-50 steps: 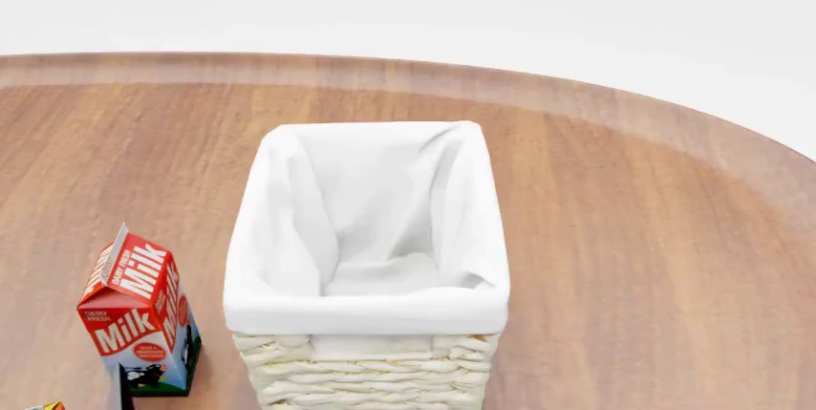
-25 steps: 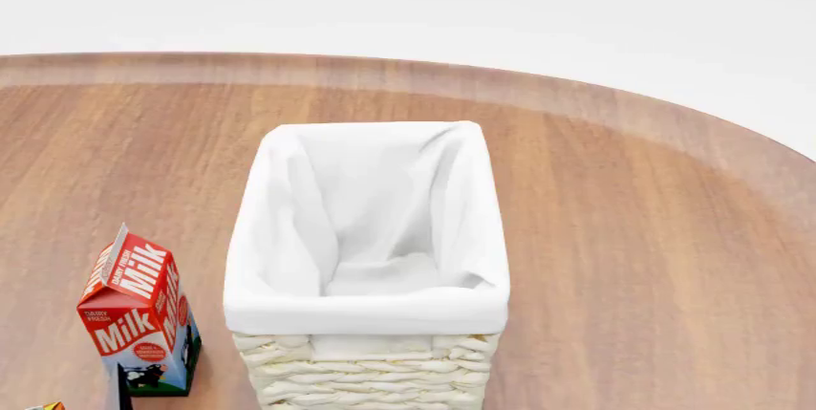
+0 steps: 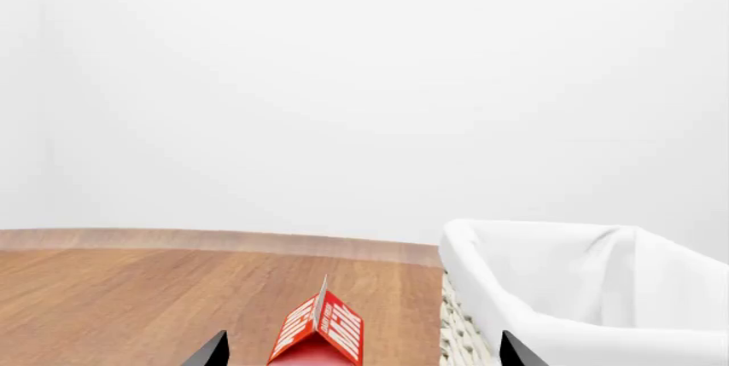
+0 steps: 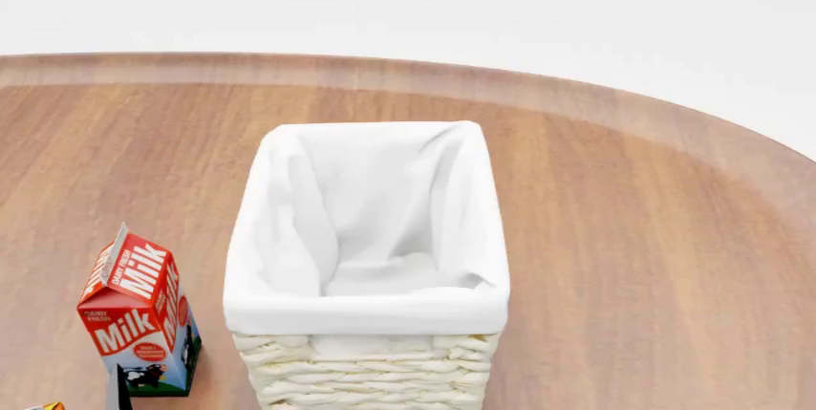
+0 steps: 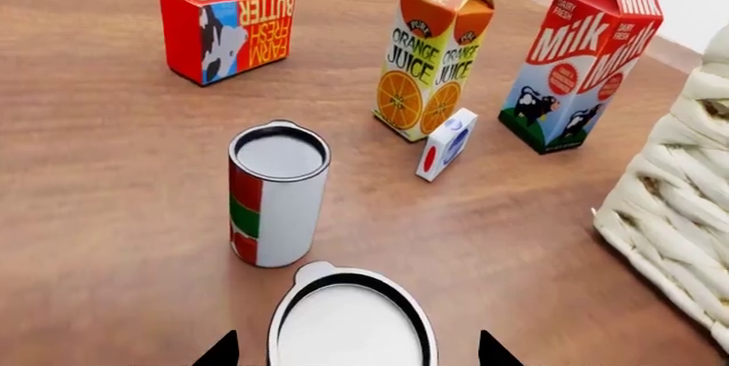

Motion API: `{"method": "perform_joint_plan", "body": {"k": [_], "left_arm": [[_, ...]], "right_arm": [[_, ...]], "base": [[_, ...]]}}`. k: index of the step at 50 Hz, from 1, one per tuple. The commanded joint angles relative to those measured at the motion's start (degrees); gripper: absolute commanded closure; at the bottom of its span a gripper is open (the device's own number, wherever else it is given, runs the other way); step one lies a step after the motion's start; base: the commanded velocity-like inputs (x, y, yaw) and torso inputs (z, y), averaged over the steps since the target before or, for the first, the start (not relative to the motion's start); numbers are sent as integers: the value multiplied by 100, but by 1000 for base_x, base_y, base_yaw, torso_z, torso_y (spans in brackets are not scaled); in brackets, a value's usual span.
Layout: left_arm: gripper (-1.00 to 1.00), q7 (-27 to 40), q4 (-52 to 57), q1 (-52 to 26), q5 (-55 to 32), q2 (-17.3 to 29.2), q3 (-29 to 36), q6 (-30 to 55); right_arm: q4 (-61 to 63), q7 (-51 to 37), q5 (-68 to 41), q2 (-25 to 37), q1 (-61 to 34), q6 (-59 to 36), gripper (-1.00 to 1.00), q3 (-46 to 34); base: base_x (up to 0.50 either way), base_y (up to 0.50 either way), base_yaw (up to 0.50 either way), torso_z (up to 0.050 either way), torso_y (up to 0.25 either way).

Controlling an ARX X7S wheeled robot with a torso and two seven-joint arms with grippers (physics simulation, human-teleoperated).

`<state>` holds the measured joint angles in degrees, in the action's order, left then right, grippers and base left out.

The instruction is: Pick up the alphabet soup, and put it in the basket.

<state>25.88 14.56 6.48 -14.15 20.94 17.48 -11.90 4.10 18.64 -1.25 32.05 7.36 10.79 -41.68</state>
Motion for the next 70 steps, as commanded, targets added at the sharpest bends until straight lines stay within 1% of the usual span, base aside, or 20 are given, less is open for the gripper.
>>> {"method": "perform_joint_plan", "body": {"k": [1,33,64,65,70], "left_arm": [[-100,14,3,9,1,11,13,-19],[-100,42,-28,-18,-8,38,47,-37],[-100,104,58,22,-11,88,60,-39],[-100,107,59,23,-10,89,60,-40],[-100,115,61,22,-11,92,62,-38]], "right_arm": [[-177,42,45,-87,-88,-38,-100,-81],[-568,2,223,-320,-297,85,-100,-228],[-1042,79,182,-536,-516,-2,-100,-334],[-1055,77,179,-543,-521,-5,100,-335],[-1142,116,172,-582,-547,2,100,-377]], "base": [[0,0,0,0,0],[0,0,0,0,0],[0,0,0,0,0],[0,0,0,0,0],[0,0,0,0,0]]}}
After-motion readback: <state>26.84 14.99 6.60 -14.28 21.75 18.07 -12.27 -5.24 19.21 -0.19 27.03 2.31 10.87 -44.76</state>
